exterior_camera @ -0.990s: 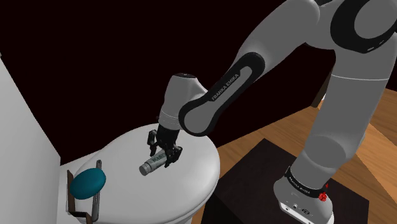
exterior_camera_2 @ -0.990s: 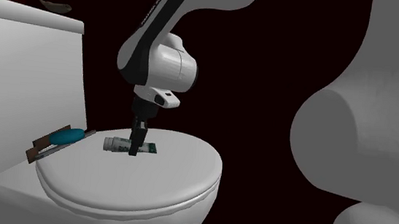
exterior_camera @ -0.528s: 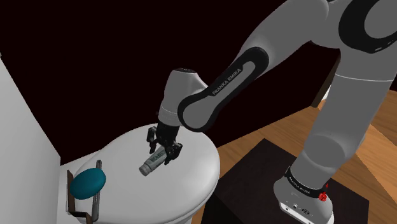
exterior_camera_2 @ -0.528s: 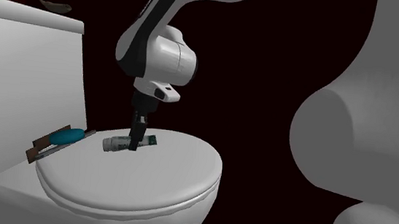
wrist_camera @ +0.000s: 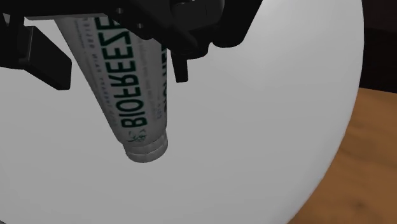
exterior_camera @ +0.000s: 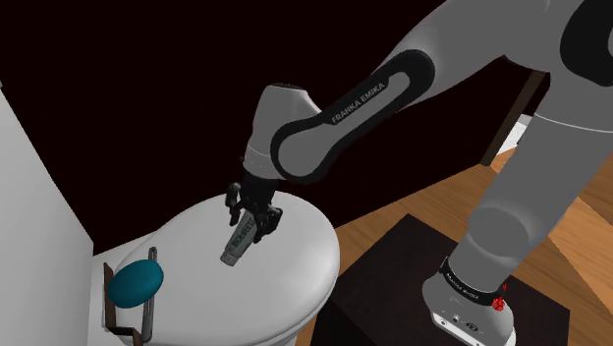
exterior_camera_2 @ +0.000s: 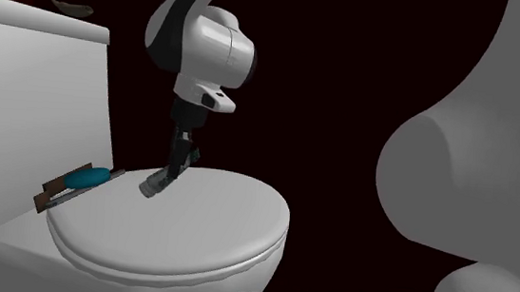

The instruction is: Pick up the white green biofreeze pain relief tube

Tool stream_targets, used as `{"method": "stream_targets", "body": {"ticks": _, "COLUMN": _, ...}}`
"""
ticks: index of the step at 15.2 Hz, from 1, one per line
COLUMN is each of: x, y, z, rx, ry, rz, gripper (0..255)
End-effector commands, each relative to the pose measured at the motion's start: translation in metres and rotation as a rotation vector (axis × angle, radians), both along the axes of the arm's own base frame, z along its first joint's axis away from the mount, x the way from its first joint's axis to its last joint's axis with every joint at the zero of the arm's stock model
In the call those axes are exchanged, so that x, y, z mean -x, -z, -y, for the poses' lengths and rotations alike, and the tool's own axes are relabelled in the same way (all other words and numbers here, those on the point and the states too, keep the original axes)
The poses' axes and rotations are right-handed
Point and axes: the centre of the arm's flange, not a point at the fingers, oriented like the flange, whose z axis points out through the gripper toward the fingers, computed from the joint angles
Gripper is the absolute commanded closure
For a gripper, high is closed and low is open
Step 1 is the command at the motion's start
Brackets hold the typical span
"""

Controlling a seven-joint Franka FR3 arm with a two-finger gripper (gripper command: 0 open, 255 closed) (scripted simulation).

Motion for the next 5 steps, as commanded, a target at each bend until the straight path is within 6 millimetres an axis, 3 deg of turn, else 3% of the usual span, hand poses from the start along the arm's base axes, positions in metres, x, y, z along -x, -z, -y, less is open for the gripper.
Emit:
{"method": "stream_targets", "body": {"ticks": 1, "x": -0.001, "y": -0.01, "z": 0.001, "rx": 0.0, "ry": 0.0, "rz": -0.001, "gripper": 255}}
{"method": "stream_targets", "body": {"ticks": 5, "x": -0.001, "y": -0.021, "z": 0.001, "rx": 0.0, "ry": 0.0, "rz": -0.001, "gripper": 255}}
